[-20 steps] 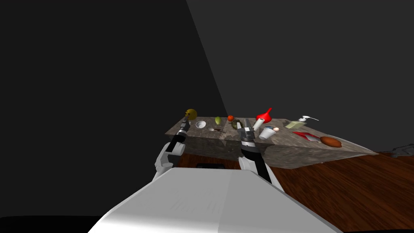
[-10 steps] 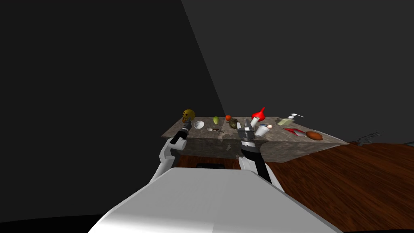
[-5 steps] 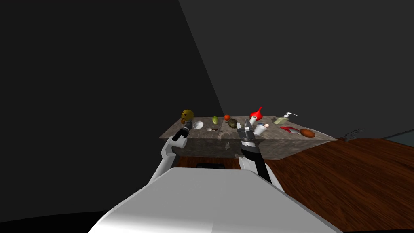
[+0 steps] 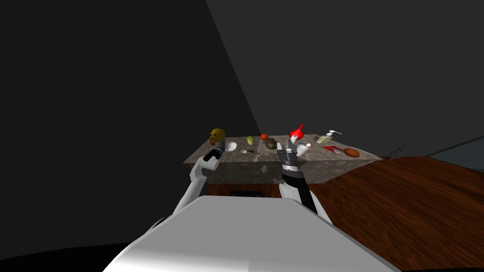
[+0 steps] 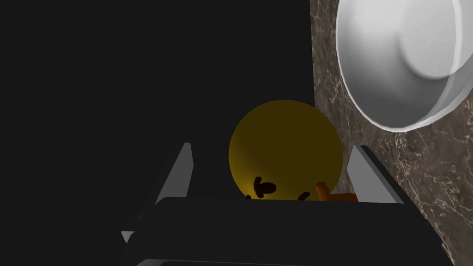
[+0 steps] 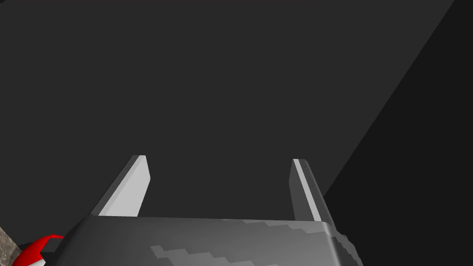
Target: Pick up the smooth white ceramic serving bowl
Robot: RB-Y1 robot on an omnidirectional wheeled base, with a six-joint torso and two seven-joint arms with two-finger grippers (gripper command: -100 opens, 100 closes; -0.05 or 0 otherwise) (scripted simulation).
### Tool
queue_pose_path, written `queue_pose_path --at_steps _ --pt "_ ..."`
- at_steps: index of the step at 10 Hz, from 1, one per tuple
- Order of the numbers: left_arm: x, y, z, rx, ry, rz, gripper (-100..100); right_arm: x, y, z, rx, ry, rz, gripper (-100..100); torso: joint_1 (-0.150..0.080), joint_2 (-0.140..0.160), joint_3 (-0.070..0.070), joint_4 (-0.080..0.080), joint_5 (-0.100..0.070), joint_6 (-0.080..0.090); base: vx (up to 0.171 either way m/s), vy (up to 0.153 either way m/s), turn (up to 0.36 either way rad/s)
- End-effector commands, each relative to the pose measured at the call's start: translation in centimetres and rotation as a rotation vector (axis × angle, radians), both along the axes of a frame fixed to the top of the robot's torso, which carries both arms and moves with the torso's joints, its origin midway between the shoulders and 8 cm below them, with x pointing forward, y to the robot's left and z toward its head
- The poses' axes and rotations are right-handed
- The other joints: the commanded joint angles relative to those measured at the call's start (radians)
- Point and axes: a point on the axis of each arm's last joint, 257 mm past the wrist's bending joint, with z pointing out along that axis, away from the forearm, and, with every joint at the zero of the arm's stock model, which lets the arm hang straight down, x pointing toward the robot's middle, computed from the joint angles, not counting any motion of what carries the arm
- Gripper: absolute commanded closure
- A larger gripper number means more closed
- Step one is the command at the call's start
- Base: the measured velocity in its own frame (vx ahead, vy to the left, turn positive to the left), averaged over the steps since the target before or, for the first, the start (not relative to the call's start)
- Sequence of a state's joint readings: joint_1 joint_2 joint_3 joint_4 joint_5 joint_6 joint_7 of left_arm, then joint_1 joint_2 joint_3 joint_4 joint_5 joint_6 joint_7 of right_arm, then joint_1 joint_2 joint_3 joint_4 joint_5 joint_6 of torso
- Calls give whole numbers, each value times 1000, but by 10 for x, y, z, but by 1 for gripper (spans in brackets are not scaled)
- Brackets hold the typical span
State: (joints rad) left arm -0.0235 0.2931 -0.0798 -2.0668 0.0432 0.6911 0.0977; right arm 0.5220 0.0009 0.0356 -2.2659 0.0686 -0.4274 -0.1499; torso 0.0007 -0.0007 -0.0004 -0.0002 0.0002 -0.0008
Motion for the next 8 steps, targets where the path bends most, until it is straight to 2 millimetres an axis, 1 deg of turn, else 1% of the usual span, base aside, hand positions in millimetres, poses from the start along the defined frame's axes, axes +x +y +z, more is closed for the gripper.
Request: queue_pose_path --at_steps 1,2,3,4,5,6,7,8 --pt "5 0 -10 10 47 1 -100 0 0 0 0 0 0 0 0 0 0 0 0 0 11 16 -90" --pt "3 2 -17 13 76 8 -100 0 0 0 0 0 0 0 0 0 0 0 0 0 9 15 -50" --pt "3 3 -18 14 81 10 -100 0 0 0 0 0 0 0 0 0 0 0 0 0 4 7 9" --pt "7 2 -24 21 115 9 -100 0 0 0 0 0 0 0 0 0 0 0 0 0 9 9 -107" --pt "5 4 -30 24 140 16 -100 0 0 0 0 0 0 0 0 0 0 0 0 0 10 14 -63" --pt "9 3 -33 30 163 12 -100 0 0 0 0 0 0 0 0 0 0 0 0 0 11 17 -88" --pt "6 5 -40 33 190 19 -100 0 0 0 0 0 0 0 0 0 0 0 0 0 10 17 -49" --pt "5 6 -42 34 200 22 -100 0 0 0 0 0 0 0 0 0 0 0 0 0 5 8 9"
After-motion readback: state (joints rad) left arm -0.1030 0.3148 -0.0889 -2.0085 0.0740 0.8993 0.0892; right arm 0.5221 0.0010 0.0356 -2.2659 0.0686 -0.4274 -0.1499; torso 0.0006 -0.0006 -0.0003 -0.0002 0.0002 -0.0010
